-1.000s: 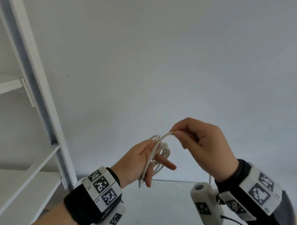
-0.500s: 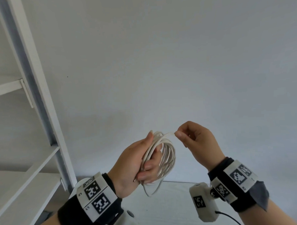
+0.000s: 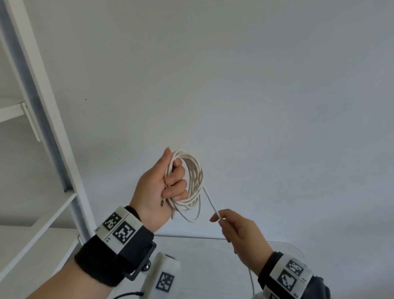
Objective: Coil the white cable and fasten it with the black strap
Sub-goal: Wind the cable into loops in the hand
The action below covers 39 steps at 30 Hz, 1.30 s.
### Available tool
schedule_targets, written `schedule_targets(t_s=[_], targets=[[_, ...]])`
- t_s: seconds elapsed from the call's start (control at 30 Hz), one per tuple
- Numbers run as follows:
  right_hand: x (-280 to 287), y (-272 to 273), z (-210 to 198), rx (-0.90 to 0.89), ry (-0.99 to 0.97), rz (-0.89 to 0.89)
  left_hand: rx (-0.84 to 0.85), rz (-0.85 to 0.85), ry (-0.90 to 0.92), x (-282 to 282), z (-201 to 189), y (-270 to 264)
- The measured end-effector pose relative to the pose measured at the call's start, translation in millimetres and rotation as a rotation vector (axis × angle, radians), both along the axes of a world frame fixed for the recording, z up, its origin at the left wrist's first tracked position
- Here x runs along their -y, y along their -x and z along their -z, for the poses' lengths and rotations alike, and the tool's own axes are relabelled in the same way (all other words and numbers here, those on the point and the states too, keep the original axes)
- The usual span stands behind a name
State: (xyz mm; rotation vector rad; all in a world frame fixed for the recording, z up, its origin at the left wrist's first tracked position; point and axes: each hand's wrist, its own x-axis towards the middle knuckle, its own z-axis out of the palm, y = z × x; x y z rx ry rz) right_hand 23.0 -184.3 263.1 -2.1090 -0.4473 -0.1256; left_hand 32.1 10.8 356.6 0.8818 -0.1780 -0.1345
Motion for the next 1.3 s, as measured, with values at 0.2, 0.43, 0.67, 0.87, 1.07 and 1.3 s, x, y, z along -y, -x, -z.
schedule_targets(t_s=[0.2, 0.43, 0.67, 0.87, 1.07, 1.3], targets=[[-10.2, 20.9, 3.2, 0.043, 0.308, -0.098, -0.029, -0.166, -0.083, -0.2, 7.0, -11.6], [-16.8, 41.7, -7.3, -0.012, 0.522, -0.125, 0.018, -0.285, -0.263, -3.0, 9.5, -18.8], [-25.8, 51.9, -35.6, 0.122, 0.620, -0.203, 0.109, -0.304, -0.512, 6.5, 18.4, -16.5], [-34.5, 50.7, -63.5, 0.235, 0.641, -0.264, 0.184, -0.219, -0.716, 17.8, 20.2, -1.5], [-29.7, 39.1, -88.1, 0.378, 0.583, -0.249, 0.261, -0.127, -0.858, 18.1, 32.7, 4.8], [-23.1, 29.6, -104.1, 0.411, 0.454, -0.250, 0.227, 0.033, -0.756, 18.5, 28.7, 19.4]])
